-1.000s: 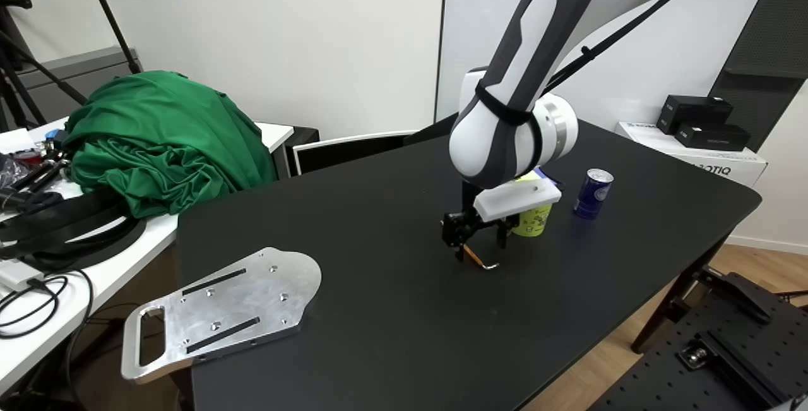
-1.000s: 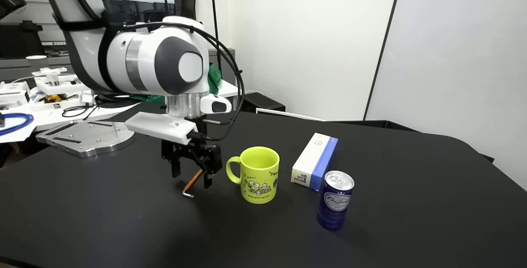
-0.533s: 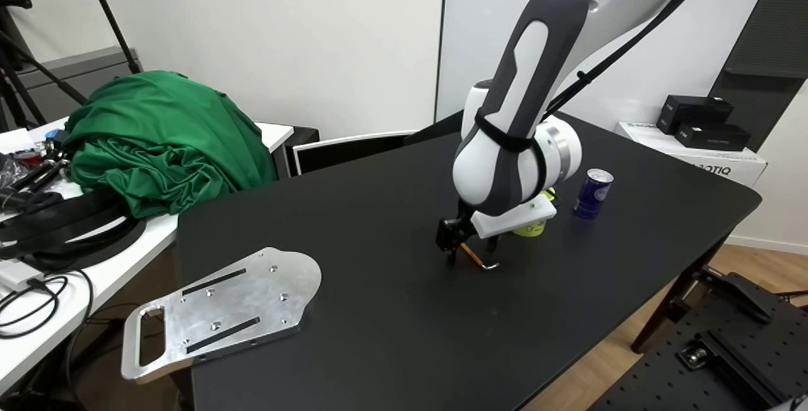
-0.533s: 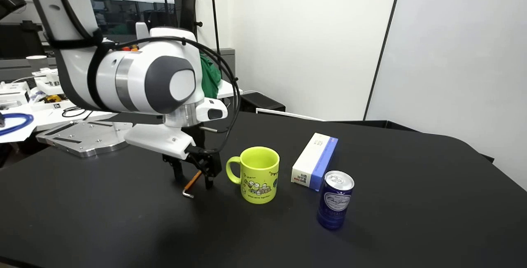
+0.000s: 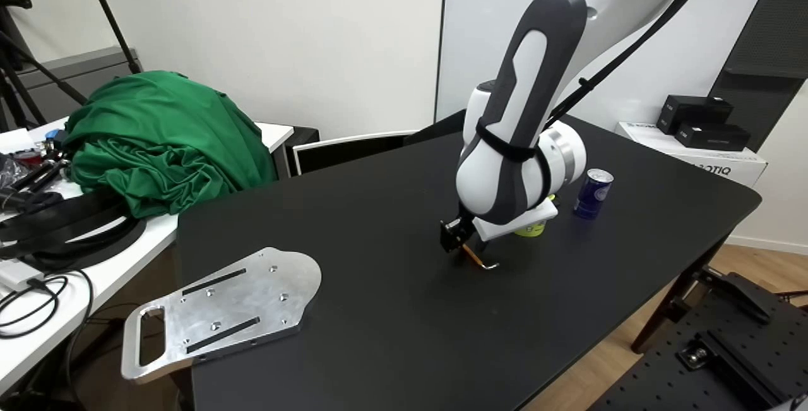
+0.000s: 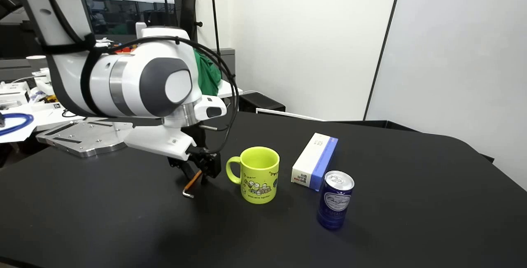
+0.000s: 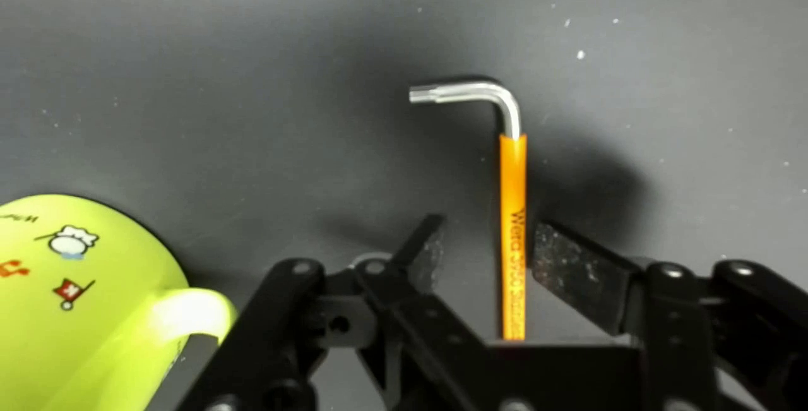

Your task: Put the orange object into the mug.

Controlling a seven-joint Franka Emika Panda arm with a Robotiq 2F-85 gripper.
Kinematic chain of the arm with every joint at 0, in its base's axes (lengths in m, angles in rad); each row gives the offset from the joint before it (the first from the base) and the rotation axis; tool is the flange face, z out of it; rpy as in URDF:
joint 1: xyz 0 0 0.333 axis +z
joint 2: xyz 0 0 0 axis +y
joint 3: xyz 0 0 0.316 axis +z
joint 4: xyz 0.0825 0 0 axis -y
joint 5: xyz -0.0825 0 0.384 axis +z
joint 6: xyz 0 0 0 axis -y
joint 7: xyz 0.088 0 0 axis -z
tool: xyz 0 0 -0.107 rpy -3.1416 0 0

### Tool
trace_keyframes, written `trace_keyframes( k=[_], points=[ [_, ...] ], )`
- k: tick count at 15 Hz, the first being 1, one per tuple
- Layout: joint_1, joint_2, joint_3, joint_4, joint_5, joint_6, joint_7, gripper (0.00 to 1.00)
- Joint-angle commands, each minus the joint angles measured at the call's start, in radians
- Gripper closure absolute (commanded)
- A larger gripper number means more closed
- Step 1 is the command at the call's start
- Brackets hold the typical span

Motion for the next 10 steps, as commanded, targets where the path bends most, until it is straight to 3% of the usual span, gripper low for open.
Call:
trace_keyframes(
  k=[1, 3, 10],
  points=[
    [0.008, 0.016, -0.014, -0.005, 0.012, 0.001, 0.01, 0.86],
    [-0.011, 0.008, -0.008, 0.006, 0.027, -0.053, 0.017, 0.99],
    [-0.015, -0.043, -0.047, 0.046, 0.023, -0.182, 0.044, 0.96]
  ],
)
